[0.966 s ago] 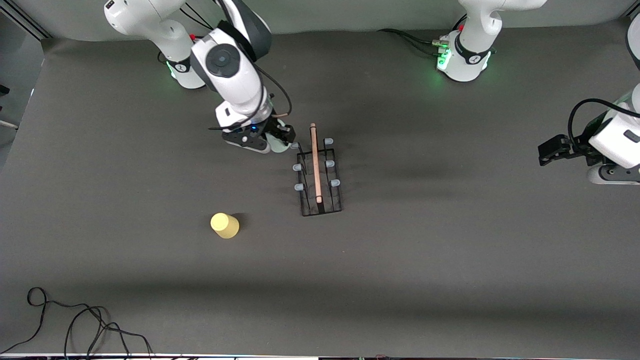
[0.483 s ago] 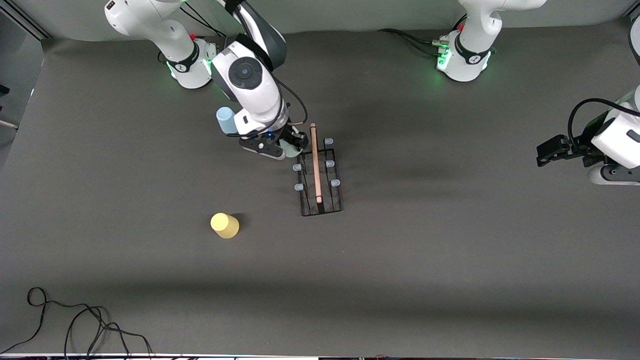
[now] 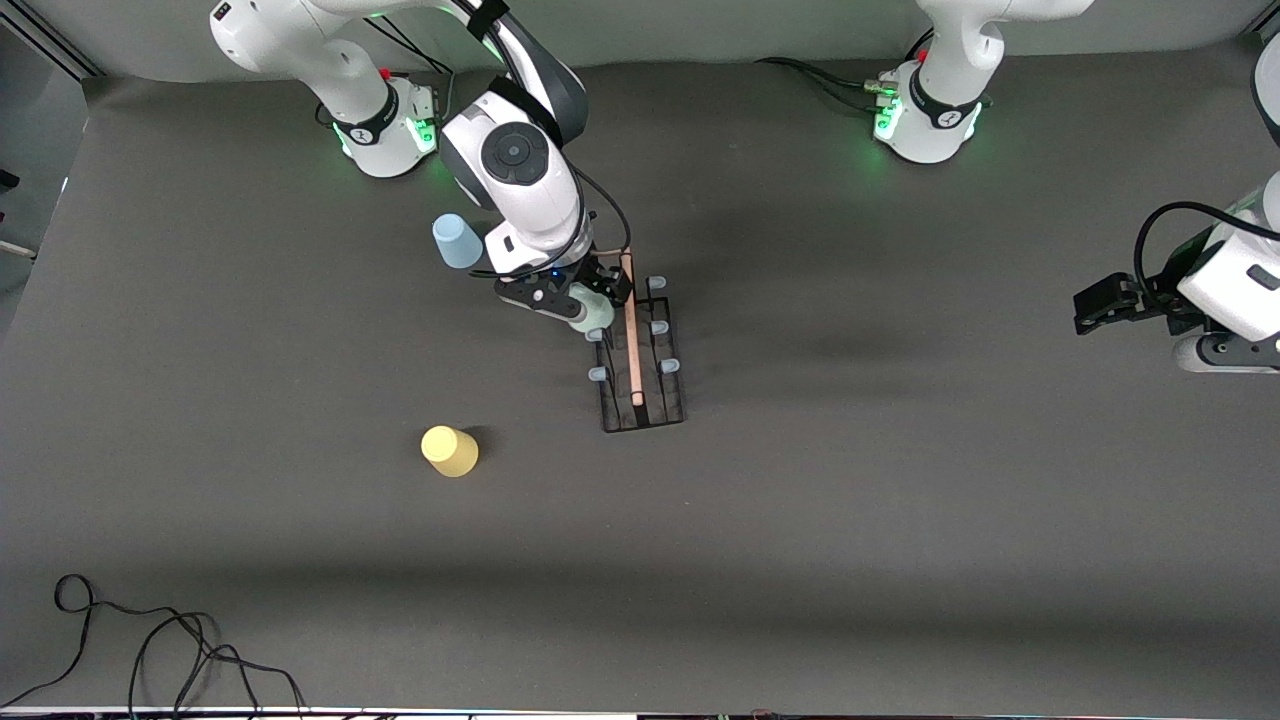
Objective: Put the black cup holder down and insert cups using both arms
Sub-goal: 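Place the green cup onto a rack peg with the right gripper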
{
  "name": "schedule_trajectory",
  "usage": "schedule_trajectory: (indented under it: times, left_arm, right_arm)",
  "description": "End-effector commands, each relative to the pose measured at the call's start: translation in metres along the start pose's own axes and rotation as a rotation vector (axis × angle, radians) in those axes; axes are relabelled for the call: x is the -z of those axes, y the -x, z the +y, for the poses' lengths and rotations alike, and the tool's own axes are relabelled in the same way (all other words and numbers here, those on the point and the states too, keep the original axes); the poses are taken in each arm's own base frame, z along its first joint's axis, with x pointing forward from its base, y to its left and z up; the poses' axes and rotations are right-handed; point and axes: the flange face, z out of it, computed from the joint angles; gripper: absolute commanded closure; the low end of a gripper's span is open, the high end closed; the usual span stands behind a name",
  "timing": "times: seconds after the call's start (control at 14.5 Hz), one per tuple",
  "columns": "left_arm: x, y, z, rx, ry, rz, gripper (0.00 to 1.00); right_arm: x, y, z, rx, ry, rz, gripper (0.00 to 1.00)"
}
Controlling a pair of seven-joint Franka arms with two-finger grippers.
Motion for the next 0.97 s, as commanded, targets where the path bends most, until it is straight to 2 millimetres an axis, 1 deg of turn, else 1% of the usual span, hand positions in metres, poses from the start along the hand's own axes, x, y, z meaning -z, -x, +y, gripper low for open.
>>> schedule_trajectory:
  times: [0.0, 0.07, 0.21, 0.34, 0.41, 0.62, 0.69, 0.76, 0.9]
  left_arm:
    - [0.0, 0.0, -0.003, -0.01, -0.008, 0.007, 0.0]
    - [-0.001, 0.0, -0.003, -0.01, -0.008, 0.007, 0.0]
    - [-0.002, 0.0, -0.003, -0.01, -0.008, 0.005, 0.0]
    - [0.0, 0.0, -0.003, -0.009, -0.008, 0.007, 0.0]
    - [0.0, 0.001, -0.002, -0.01, -0.008, 0.004, 0.0]
    - [0.001, 0.001, -0.002, -0.012, -0.008, 0.008, 0.0]
    - [0.0, 0.0, -0.001, -0.012, -0.008, 0.007, 0.0]
    - [0.001, 0.001, -0.002, -0.012, -0.008, 0.007, 0.0]
    - [0.001, 0.001, -0.002, -0.012, -0.008, 0.01, 0.0]
  right_arm:
    - [0.016, -0.011, -0.007, -0.011, -0.01, 0.024, 0.02]
    - [0.022, -0.022, -0.004, 0.006, 0.01, 0.034, 0.02]
    - [0.042, -0.056, 0.007, 0.073, 0.071, 0.052, 0.02]
    - [0.057, -0.104, 0.033, 0.146, 0.104, 0.055, 0.02]
    - [0.058, -0.129, 0.05, 0.188, 0.115, 0.061, 0.0]
    - [0.05, -0.196, 0.096, 0.278, 0.13, 0.088, 0.0]
    - [0.044, -0.214, 0.109, 0.285, 0.127, 0.101, 0.0]
    - [0.032, -0.23, 0.12, 0.281, 0.134, 0.108, 0.0]
    - [0.011, -0.245, 0.127, 0.263, 0.117, 0.12, 0.0]
